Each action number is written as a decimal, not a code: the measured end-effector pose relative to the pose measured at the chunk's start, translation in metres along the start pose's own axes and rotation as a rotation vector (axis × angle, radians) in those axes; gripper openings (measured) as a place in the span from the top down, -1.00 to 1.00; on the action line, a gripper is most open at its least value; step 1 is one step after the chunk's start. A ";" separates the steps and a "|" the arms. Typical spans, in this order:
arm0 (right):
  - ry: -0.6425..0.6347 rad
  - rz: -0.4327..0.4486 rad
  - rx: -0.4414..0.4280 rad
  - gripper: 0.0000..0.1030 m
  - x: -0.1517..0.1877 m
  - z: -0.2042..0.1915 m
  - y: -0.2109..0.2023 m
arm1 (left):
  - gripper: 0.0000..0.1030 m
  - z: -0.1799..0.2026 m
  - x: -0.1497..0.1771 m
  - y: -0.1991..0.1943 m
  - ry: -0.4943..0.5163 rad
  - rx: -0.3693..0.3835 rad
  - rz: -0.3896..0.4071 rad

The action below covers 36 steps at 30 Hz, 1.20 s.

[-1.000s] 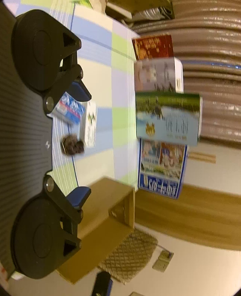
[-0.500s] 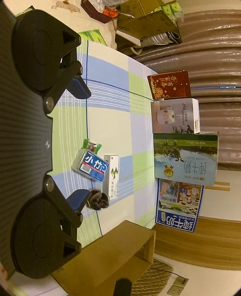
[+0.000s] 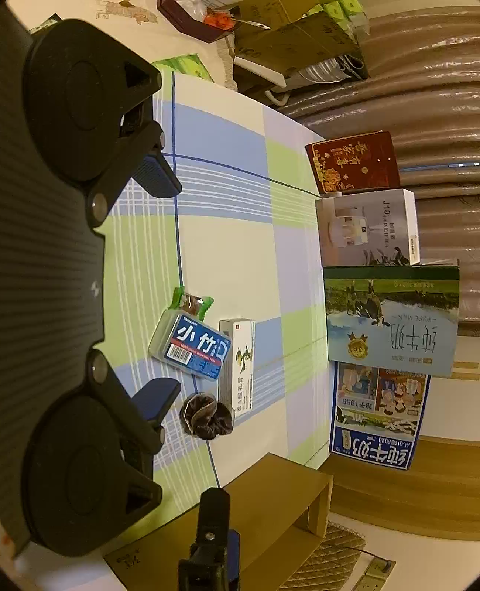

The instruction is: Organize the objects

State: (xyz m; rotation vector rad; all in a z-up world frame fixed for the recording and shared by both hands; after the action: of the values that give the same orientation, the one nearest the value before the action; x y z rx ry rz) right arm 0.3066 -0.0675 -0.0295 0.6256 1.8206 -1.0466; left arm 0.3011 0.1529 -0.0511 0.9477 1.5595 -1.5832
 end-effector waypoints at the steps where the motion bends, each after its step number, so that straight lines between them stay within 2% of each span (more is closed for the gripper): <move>1: -0.011 -0.003 0.000 -0.96 0.001 0.000 0.001 | -0.98 -0.001 0.001 0.002 0.002 -0.001 -0.003; 12: -0.074 -0.054 0.013 -0.96 0.015 0.003 0.020 | -0.98 0.002 0.002 0.006 0.018 0.013 -0.012; 17: -0.126 -0.034 0.017 -0.96 0.019 0.009 0.032 | -0.98 0.003 0.004 0.010 -0.002 0.028 -0.018; 25: -0.178 -0.052 0.000 -0.94 0.032 0.018 0.064 | -0.97 0.007 0.010 0.034 0.061 0.041 -0.023; 29: -0.188 -0.067 -0.038 -0.76 0.039 0.020 0.078 | -0.97 0.009 0.013 0.051 0.092 0.061 -0.029; 34: -0.200 -0.101 -0.043 -0.59 0.050 0.030 0.096 | -0.95 0.013 0.021 0.071 0.126 0.089 -0.054; 36: -0.198 -0.114 -0.054 -0.55 0.052 0.032 0.101 | -0.88 0.014 0.026 0.079 0.141 0.092 -0.066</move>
State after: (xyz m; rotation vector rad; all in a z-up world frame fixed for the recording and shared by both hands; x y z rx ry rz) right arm 0.3748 -0.0441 -0.1232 0.3752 1.7197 -1.0910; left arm 0.3575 0.1372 -0.1112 1.0888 1.6401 -1.6776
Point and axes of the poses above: each gripper's, at about its wrist camera, not at the fingertips, and y roughly the way its jaws point, z to its right, x to its underside, the point moved 6 cm from there along y, roughly the way its jaws point, and after that the axes turned 15 degrees about z, right-handed, at the moved point
